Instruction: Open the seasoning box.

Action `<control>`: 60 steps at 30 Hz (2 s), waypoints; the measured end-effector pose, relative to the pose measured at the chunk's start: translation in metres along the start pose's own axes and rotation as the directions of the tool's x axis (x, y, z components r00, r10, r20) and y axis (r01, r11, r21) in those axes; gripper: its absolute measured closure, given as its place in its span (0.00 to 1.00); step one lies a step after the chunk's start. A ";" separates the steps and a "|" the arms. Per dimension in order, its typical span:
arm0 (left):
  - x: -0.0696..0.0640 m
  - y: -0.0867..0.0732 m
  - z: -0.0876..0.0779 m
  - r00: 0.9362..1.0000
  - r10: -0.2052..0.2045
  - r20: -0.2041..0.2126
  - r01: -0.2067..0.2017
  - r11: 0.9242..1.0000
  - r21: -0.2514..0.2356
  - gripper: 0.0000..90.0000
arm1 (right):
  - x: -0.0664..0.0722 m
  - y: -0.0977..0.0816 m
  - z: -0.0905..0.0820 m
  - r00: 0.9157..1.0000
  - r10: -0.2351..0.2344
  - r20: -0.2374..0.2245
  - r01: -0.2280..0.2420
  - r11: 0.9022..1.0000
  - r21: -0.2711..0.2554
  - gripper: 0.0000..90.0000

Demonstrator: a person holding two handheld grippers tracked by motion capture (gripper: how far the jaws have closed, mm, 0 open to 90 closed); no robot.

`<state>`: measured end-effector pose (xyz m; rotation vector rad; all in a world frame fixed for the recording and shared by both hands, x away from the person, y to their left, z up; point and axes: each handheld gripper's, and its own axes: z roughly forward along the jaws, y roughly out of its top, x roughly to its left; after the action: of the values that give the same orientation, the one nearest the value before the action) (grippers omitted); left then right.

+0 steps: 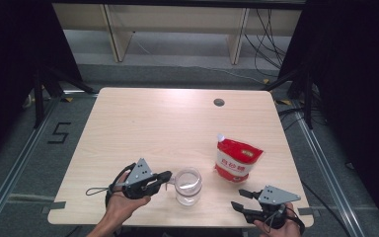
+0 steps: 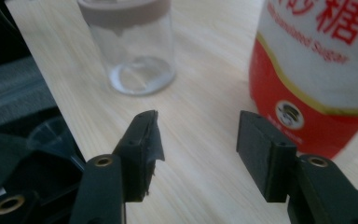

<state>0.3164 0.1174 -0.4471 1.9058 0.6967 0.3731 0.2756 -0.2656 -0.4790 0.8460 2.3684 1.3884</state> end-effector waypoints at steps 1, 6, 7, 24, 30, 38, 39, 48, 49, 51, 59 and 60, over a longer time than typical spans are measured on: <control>0.000 0.000 0.000 1.000 0.000 -0.001 0.000 1.000 0.005 0.97 | 0.003 0.002 -0.002 0.999 0.033 -0.003 -0.033 0.999 0.001 0.59; 0.001 -0.001 0.000 1.000 -0.004 0.004 0.004 1.000 -0.001 0.97 | 0.010 0.008 0.003 1.000 0.024 -0.015 -0.025 0.998 -0.057 0.69; 0.001 -0.001 0.000 1.000 -0.002 0.003 0.002 1.000 -0.001 0.97 | 0.011 0.010 0.004 0.999 0.034 -0.022 -0.035 0.998 -0.058 0.72; 0.002 -0.002 0.000 1.000 -0.008 0.006 0.009 1.000 -0.013 0.97 | 0.029 0.049 0.049 0.993 -0.088 -0.075 0.081 0.992 -0.093 0.96; 0.002 -0.003 -0.001 1.000 -0.006 0.002 0.006 1.000 -0.010 0.97 | 0.030 0.054 0.053 0.993 -0.096 -0.064 0.090 0.992 -0.088 1.00; 0.003 -0.003 0.000 1.000 -0.012 0.007 0.012 1.000 -0.014 0.97 | 0.032 0.059 0.059 0.987 -0.143 -0.079 0.137 0.987 -0.079 1.00; 0.003 -0.004 0.000 1.000 -0.002 0.015 0.003 1.000 -0.021 0.97 | 0.032 0.060 0.060 0.986 -0.145 -0.079 0.139 0.987 -0.081 1.00; 0.006 -0.005 -0.002 0.999 -0.033 0.032 0.034 0.999 -0.033 0.87 | 0.034 0.062 0.062 0.987 -0.149 -0.068 0.142 0.985 -0.094 1.00; 0.006 -0.006 -0.005 0.997 -0.053 0.048 0.055 0.997 -0.055 0.84 | 0.033 0.063 0.062 0.985 -0.157 -0.074 0.151 0.985 -0.084 1.00; 0.007 -0.006 -0.007 0.997 -0.051 0.049 0.054 0.997 -0.061 0.77 | 0.034 0.064 0.062 0.986 -0.157 -0.063 0.152 0.984 -0.090 1.00; 0.009 -0.026 -0.016 0.999 -0.017 0.034 0.017 1.000 -0.009 0.50 | 0.036 0.069 0.063 0.983 -0.176 -0.058 0.169 0.980 -0.110 1.00; 0.006 -0.029 -0.017 1.000 -0.018 0.017 0.018 1.000 0.004 0.47 | 0.037 0.070 0.063 0.984 -0.172 -0.057 0.165 0.980 -0.112 1.00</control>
<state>0.3035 0.1425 -0.4666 1.9025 0.7034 0.3435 0.3022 -0.1730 -0.4485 0.5654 2.3284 1.4786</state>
